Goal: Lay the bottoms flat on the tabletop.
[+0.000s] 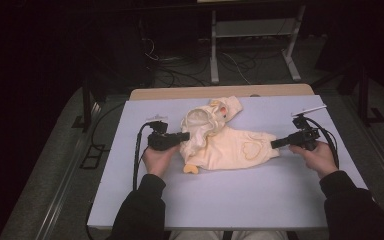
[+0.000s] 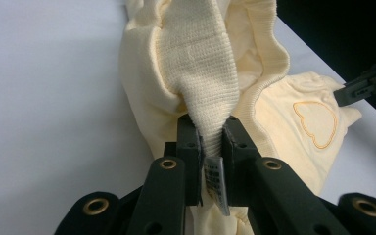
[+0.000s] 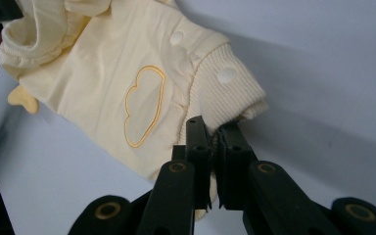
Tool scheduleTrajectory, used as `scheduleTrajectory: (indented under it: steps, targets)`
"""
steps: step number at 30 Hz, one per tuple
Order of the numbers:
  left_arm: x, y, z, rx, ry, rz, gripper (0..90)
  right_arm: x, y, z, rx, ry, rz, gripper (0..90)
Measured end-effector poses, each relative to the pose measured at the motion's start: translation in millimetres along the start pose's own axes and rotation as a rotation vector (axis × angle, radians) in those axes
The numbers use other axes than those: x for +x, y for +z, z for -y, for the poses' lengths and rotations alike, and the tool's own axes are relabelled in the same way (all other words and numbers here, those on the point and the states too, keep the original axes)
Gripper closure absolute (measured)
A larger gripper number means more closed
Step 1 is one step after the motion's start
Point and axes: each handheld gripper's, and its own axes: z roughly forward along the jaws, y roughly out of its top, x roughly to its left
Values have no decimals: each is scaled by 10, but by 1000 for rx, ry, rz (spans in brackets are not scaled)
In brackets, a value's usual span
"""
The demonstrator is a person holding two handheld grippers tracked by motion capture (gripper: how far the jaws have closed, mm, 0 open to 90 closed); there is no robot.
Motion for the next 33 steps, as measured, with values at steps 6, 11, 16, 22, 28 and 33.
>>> scheduleTrajectory:
  steps: [6,11,16,22,28,33]
  targets:
    - [-96,-20,6,22,32,25,792,65,-85,268,-7,-6,3,845]
    - [-169,-60,9,47,62,44,792,186,-118,530,3,-14,-11,845]
    - [-176,-103,4,63,78,44,792,300,-135,748,17,-30,-50,846]
    - [-105,-157,-10,71,76,40,792,385,-61,936,48,-40,-84,847]
    - [10,-235,-57,81,65,20,792,486,58,1051,118,-57,-129,848]
    - [84,-243,-114,96,59,27,790,650,148,1063,159,-116,-159,843]
